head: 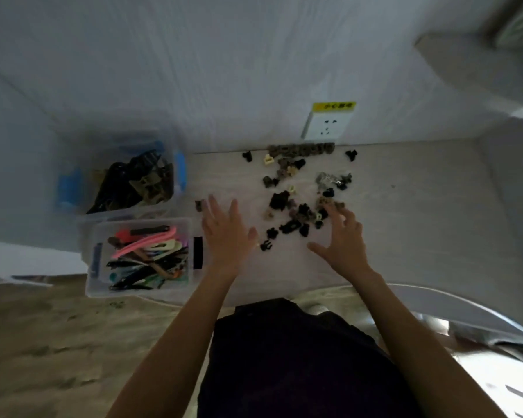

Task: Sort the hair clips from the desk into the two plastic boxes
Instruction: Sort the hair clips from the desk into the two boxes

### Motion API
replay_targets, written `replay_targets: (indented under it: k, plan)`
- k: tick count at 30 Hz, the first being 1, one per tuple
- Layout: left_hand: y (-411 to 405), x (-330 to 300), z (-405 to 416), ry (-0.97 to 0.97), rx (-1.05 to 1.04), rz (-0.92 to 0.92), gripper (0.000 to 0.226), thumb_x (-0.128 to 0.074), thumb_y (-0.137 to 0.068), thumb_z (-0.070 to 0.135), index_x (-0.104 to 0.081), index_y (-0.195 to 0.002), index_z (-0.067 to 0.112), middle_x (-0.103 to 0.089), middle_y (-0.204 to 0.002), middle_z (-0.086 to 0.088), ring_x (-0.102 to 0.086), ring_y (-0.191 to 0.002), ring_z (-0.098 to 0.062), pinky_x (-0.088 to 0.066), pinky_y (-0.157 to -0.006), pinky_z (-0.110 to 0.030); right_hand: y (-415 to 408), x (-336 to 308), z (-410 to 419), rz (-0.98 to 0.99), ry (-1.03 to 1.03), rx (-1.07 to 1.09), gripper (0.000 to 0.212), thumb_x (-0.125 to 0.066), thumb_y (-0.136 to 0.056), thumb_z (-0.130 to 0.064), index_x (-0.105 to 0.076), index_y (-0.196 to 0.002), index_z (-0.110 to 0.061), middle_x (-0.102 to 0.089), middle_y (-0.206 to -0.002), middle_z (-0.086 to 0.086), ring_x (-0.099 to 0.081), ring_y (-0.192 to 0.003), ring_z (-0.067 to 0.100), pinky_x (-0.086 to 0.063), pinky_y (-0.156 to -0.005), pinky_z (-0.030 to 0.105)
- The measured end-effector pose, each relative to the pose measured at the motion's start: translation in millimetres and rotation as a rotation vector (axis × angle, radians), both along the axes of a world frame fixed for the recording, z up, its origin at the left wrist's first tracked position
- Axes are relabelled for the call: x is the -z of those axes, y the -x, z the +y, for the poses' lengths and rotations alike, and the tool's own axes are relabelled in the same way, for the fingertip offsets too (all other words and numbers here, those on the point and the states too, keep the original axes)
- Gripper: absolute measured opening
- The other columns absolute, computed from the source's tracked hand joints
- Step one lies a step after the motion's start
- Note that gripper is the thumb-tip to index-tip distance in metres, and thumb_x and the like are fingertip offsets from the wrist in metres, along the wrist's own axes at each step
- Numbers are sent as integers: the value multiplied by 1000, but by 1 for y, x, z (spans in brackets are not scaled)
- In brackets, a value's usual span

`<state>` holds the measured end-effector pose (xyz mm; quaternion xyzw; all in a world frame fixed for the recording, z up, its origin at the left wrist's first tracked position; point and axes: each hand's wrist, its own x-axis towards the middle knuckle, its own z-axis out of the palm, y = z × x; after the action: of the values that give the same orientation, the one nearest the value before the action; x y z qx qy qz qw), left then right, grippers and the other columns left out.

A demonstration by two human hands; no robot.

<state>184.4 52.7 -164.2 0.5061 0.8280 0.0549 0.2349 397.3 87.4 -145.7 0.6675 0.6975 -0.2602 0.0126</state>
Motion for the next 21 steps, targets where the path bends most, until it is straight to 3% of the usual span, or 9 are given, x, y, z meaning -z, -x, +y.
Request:
replay_targets:
  k: [5, 10, 14, 16, 18, 21]
  plan:
    - [8, 15, 7, -50, -150, -97, 58, -48, -89, 35, -27, -140, 17, 3, -155, -19, 3, -142, -38, -10, -117, -49, 7, 4, 4, -14, 24, -16, 93, -70, -75, -47, -13, -146, -27, -5, -154, 15, -14, -137, 38, -29, -107, 52]
    - [-8, 17, 2, -237, 232, -205, 48, -58, -86, 17, -45, -131, 6, -39, -141, -20, -27, -135, -38, -29, -112, -47, 14, 6, 6, 54, 39, -103, 90, -71, -76, -42, -15, -146, -27, -9, -153, 17, -16, -137, 37, -32, -107, 49]
    - [-16, 9, -4, -391, 250, -299, 35, -54, -84, 8, -57, -118, 13, -56, -123, -8, -49, -115, -25, -40, -99, -34, 13, 2, -1, 46, -58, -107, 87, -72, -75, -38, -20, -144, -26, -13, -151, 16, -23, -133, 36, -39, -101, 48]
    - [-10, 2, -4, -439, 197, -293, 39, -58, -80, 8, -56, -119, 14, -53, -123, -7, -46, -112, -24, -40, -97, -34, 11, 0, -5, 12, -122, -121, 83, -73, -74, -39, -26, -142, -24, -21, -146, 14, -31, -125, 35, -45, -94, 46]
    - [-3, -6, 4, -353, 146, -289, 60, -65, -77, 14, -43, -132, 18, -41, -135, -9, -36, -120, -26, -38, -101, -39, 12, 0, -8, 5, -119, -126, 79, -72, -75, -39, -28, -139, -23, -26, -140, 12, -37, -118, 32, -48, -85, 41]
    - [6, -14, 22, 94, 261, -260, 110, -76, -71, 35, 3, -147, 26, 1, -154, -9, -7, -137, -31, -27, -111, -49, 21, 6, -15, 61, -18, -123, 79, -71, -77, -38, -24, -139, -20, -26, -136, 11, -41, -114, 29, -48, -80, 38]
